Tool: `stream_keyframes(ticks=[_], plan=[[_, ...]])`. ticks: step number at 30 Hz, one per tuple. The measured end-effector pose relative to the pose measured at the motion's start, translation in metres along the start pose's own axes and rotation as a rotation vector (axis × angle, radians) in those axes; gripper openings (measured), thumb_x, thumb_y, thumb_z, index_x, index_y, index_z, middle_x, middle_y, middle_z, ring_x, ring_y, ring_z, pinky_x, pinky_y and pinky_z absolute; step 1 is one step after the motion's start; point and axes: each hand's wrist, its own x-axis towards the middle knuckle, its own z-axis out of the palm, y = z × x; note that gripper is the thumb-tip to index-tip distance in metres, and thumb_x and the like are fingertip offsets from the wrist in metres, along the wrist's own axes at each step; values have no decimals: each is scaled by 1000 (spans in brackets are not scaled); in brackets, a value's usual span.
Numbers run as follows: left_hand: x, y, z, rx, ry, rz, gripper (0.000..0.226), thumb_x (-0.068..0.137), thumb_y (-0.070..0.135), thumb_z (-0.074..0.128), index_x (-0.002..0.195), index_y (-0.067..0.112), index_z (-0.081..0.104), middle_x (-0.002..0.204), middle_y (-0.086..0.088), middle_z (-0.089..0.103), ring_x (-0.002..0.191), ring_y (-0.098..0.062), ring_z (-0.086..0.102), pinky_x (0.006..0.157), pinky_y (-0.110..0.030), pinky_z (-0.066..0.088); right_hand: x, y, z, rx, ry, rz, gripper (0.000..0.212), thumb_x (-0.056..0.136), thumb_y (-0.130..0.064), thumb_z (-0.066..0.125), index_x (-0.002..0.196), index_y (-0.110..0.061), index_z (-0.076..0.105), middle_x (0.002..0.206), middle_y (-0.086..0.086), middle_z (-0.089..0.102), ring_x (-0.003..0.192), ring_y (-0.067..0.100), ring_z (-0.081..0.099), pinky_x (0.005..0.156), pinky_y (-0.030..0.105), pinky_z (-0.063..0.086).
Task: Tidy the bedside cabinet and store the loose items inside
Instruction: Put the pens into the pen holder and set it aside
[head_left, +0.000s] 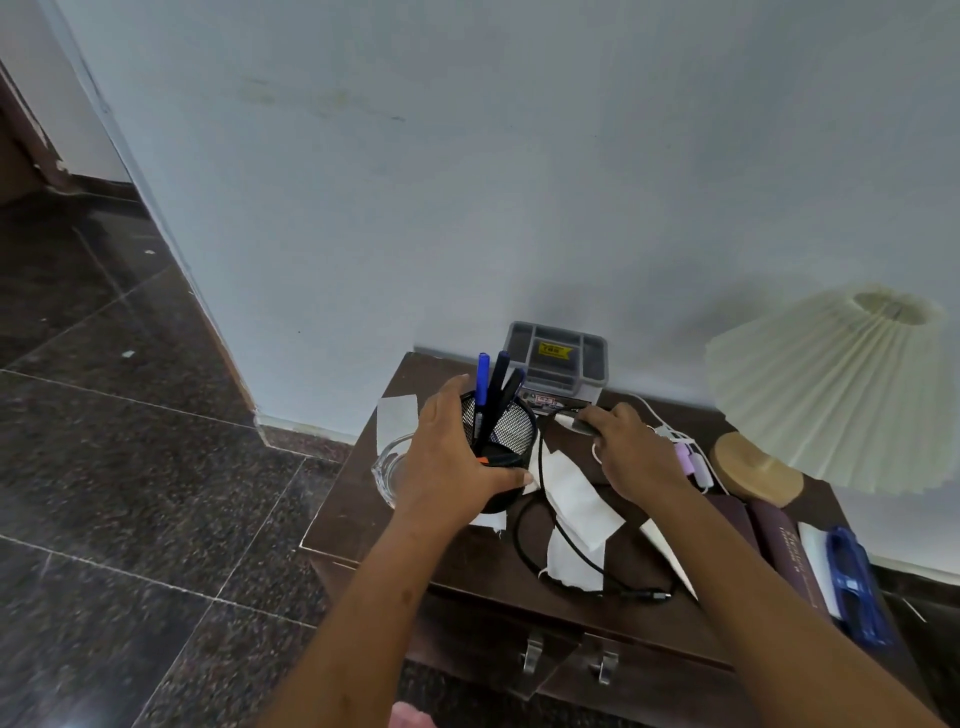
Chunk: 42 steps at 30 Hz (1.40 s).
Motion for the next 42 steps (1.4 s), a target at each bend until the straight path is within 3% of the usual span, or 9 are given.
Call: stream_keyframes(ticks=[4, 9, 12, 15, 18, 21, 27, 35, 42], plan=[[1, -1, 0, -4, -3, 12, 105, 51, 38, 89, 138, 28, 31, 136, 5, 43, 122, -15, 45, 100, -33, 40, -2, -1, -12, -199, -55, 0, 43, 95, -15, 43, 133, -36, 46, 120, 5, 52, 105, 29, 59, 81, 39, 47], [2, -3, 0, -10, 0, 22, 104, 50, 37, 89, 137, 30, 32, 135, 5, 44, 122, -15, 45, 99, -31, 38, 2, -7, -46, -209, -248, 132, 36, 92, -7, 46, 127, -12, 55, 124, 14, 59, 112, 29, 58, 88, 32, 45], [2, -3, 0, -17, -4, 23, 104, 50, 37, 89, 137, 30, 31, 137, 6, 44, 123, -15, 44, 101, -32, 38, 0, -18, -73, 185, -218, 155, 28, 91, -8, 56, 119, -7, 59, 114, 14, 64, 85, 21, 66, 69, 22, 47], [2, -2, 1, -17, -5, 33, 106, 49, 36, 89, 138, 30, 30, 137, 8, 43, 123, -13, 44, 100, -31, 38, -4, -31, -104, 662, 49, 136, 16, 91, -2, 54, 98, -5, 67, 79, 7, 68, 46, 1, 59, 46, 10, 48], [2, -2, 4, -16, -17, 30, 105, 49, 35, 89, 137, 29, 31, 136, 8, 44, 123, -13, 44, 99, -31, 40, -5, -43, -115, 804, 231, 81, 23, 91, 1, 47, 82, -10, 65, 64, 5, 64, 43, 1, 57, 47, 13, 51], [0, -6, 10, -50, -23, -21, 105, 49, 33, 90, 137, 26, 33, 137, 4, 45, 122, -15, 45, 101, -32, 40, -9, -53, -84, 670, 93, 69, 23, 88, 1, 51, 94, -17, 66, 78, 4, 64, 65, 12, 62, 68, 27, 57], [5, -11, 3, -78, 74, -38, 101, 47, 33, 90, 133, 24, 38, 127, 4, 48, 108, -10, 45, 88, -21, 34, -3, -60, -8, 296, -105, -92, 28, 87, -9, 57, 112, -16, 64, 112, 7, 63, 105, 22, 58, 85, 23, 41], [14, -20, -25, -59, 232, -21, 98, 50, 32, 90, 133, 23, 38, 112, 16, 38, 104, -3, 38, 88, -20, 31, 3, -80, 41, 59, -46, -224, 28, 92, -35, 51, 118, -28, 56, 117, 0, 58, 114, 27, 49, 86, 38, 43], [18, -21, -30, -89, 266, -49, 98, 48, 35, 90, 130, 27, 38, 113, 16, 40, 104, -6, 45, 88, -23, 36, 8, -99, 59, -105, 5, -313, 22, 92, -24, 46, 106, -18, 62, 108, 2, 63, 109, 26, 52, 87, 39, 36]])
